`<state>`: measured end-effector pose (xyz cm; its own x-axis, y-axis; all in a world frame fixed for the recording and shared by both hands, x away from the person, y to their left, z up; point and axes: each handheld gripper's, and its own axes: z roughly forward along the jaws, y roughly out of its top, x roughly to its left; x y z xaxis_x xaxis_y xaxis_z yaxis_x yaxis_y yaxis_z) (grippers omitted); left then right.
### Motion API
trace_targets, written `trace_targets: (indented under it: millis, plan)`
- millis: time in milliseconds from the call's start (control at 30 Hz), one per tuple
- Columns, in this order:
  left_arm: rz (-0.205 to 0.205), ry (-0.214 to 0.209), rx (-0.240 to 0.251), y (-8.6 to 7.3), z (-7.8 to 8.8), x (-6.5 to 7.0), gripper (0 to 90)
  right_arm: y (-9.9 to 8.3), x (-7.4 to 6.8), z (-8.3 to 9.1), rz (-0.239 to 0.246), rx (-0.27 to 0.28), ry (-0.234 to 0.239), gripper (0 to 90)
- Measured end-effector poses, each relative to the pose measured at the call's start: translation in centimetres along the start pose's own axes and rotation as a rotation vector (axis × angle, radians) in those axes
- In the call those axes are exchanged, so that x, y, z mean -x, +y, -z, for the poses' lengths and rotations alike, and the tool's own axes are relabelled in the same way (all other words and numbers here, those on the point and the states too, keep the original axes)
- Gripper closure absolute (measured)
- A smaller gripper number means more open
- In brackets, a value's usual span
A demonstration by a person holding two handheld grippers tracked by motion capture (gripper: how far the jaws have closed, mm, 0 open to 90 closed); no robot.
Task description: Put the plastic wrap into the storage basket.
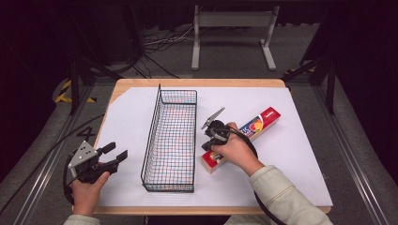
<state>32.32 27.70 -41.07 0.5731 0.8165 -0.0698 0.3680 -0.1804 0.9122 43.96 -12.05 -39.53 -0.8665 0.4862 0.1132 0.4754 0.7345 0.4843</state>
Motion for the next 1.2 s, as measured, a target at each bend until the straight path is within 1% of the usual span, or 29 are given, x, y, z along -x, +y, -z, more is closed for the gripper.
trace_targets:
  millis: [167, 233, 267, 333, 400, 533, 600, 800, 867, 967, 1033, 1100, 1167, 1200]
  plan:
    - [-0.001, -0.003, 0.002, 0.0, -0.1, 0.1, 41.0, -0.5, -0.2, 1.0, -0.005, -0.060, 0.071, 90.0]
    - [-0.005, -0.001, 0.001, 0.0, -0.1, 0.1, 41.0, -0.7, -0.4, 1.3, 0.006, -0.091, 0.080, 90.0]
    - [-0.001, -0.002, 0.000, 0.0, -0.1, 0.1, 41.0, -0.8, -0.6, 1.4, 0.019, -0.115, 0.074, 90.0]
    - [-0.001, -0.002, 0.000, 0.0, -0.1, 0.1, 41.0, -1.0, -0.7, 1.4, 0.024, -0.124, 0.066, 90.0]
    - [-0.003, -0.002, 0.001, 0.1, -0.1, 0.1, 41.0, -1.4, -0.8, 1.5, 0.016, -0.122, 0.075, 90.0]
    - [-0.007, -0.006, -0.002, 0.1, -0.2, 0.1, 41.0, -1.9, -0.9, 1.6, 0.015, -0.124, 0.078, 90.0]
    - [-0.008, -0.006, -0.003, 0.1, -0.2, 0.2, 40.9, -2.0, -0.9, 1.6, 0.016, -0.135, 0.080, 90.0]
    - [-0.001, -0.005, -0.001, 0.0, -0.2, 0.1, 40.8, -2.3, -1.2, 1.7, 0.044, -0.215, 0.101, 90.0]
    - [-0.002, -0.007, -0.002, 0.1, -0.2, 0.1, 40.8, -2.5, -1.3, 1.7, 0.034, -0.229, 0.114, 90.0]
    - [-0.002, -0.007, 0.000, 0.1, -0.3, 0.1, 40.8, -2.9, -1.4, 1.8, 0.043, -0.267, 0.129, 90.0]
    - [-0.003, -0.008, -0.002, 0.1, -0.2, 0.1, 40.8, -3.2, -1.5, 1.9, 0.048, -0.294, 0.132, 90.0]
    - [-0.002, -0.009, 0.000, 0.1, -0.3, 0.1, 40.8, -3.5, -1.7, 1.9, 0.053, -0.332, 0.135, 90.0]
    - [-0.003, -0.008, -0.001, 0.1, -0.3, 0.2, 40.8, -3.9, -1.7, 2.0, 0.050, -0.366, 0.125, 90.0]
    - [-0.003, -0.008, -0.001, 0.1, -0.3, 0.2, 40.8, -3.9, -1.7, 2.0, 0.050, -0.366, 0.125, 90.0]
